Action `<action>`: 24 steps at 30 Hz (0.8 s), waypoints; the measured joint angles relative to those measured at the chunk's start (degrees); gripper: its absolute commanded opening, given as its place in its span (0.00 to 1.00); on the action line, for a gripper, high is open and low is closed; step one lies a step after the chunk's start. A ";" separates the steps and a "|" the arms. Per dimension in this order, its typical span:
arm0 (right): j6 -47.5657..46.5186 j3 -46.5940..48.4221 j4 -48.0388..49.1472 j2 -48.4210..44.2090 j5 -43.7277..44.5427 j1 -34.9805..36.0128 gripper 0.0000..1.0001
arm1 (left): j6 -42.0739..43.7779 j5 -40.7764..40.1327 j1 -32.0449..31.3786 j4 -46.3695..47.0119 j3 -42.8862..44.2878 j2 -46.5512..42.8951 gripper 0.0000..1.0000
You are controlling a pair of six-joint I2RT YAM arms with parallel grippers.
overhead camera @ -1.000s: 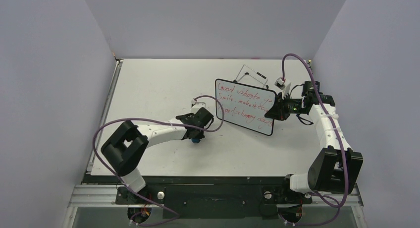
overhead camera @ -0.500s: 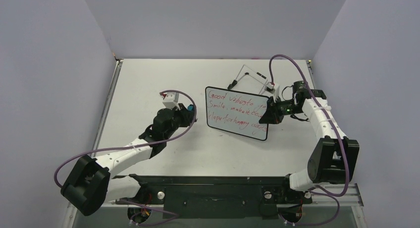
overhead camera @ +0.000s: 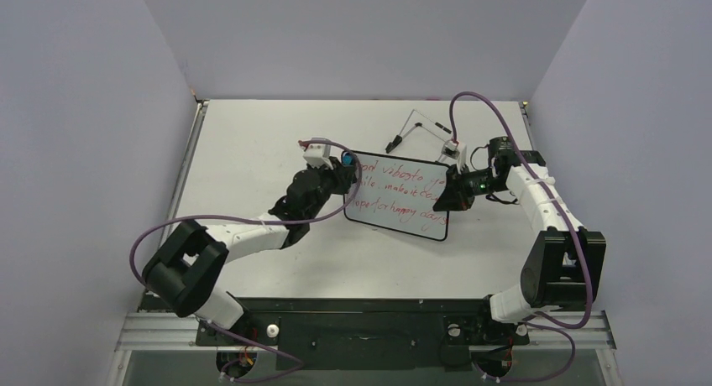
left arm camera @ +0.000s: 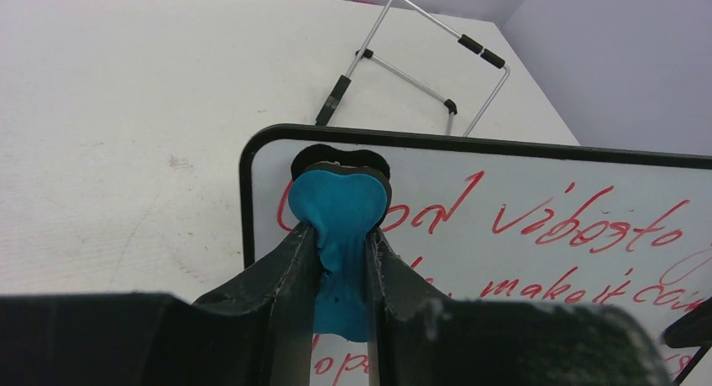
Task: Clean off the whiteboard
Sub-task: Pick up the whiteboard eraser from the center of the board, then erase the whiteboard at the center of the board.
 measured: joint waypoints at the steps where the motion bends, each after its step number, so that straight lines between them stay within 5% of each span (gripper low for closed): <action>1: 0.07 0.00 0.07 0.00 0.00 0.02 0.00 | 0.44 -1.14 -0.81 0.35 0.63 0.94 0.00; 10: 0.83 0.00 0.11 0.00 0.00 0.07 0.00 | 2.23 -8.79 -2.78 0.15 4.74 6.49 0.00; 24: 3.80 0.00 0.52 0.00 0.20 0.74 0.00 | 2.16 -8.59 -1.14 0.22 7.19 9.68 0.00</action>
